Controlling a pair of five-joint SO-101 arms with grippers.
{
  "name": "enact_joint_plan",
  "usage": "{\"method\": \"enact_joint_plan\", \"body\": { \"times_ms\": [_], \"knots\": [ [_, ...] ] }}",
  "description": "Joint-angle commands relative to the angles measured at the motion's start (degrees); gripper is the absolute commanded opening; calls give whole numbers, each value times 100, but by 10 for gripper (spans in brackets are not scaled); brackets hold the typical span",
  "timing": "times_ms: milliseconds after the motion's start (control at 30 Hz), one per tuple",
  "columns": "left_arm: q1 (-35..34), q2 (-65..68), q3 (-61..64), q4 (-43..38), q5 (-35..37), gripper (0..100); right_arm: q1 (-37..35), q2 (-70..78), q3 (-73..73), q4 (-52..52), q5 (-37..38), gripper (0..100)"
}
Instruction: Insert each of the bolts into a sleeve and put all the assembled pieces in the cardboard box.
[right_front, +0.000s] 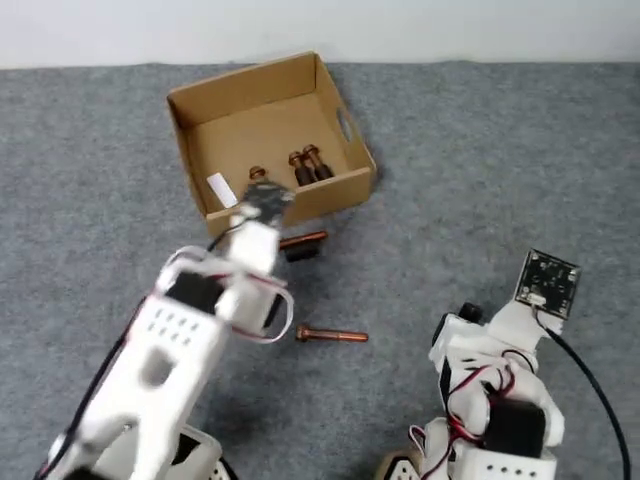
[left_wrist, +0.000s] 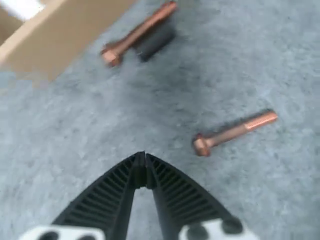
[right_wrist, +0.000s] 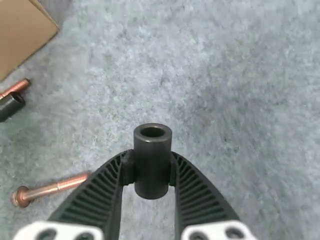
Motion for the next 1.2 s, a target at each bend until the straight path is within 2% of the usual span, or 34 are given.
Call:
{"method": "enact_joint_plan", "body": {
  "times_ms": [0, 167, 267, 433, 633, 933, 1067, 1167],
  "knots": [
    [369, 1125, -787, 53, -686, 32, 66, -259, -9, -145, 176, 8],
    [615, 2400, -1587, 668, -1204, 169, 66, -382, 62, -215, 185, 8],
    [642, 2954, -2193, 1108, -1556, 211, 66, -382, 62, -215, 185, 8],
    [651, 3534, -2985, 1371, -2013, 214, 48, -382, 70, -215, 185, 8],
    [721, 4097, -3134, 1327, -2207, 215, 48, -391, 79, -224, 185, 8],
    [853, 4580, -3125, 492, -2180, 214, 48, -391, 88, -224, 185, 8],
    [976, 4949, -3125, 422, -2163, 210, 48, -391, 88, -224, 185, 8],
    [1081, 5266, -3125, 448, -1960, 147, 48, -391, 88, -224, 185, 8]
  ]
}}
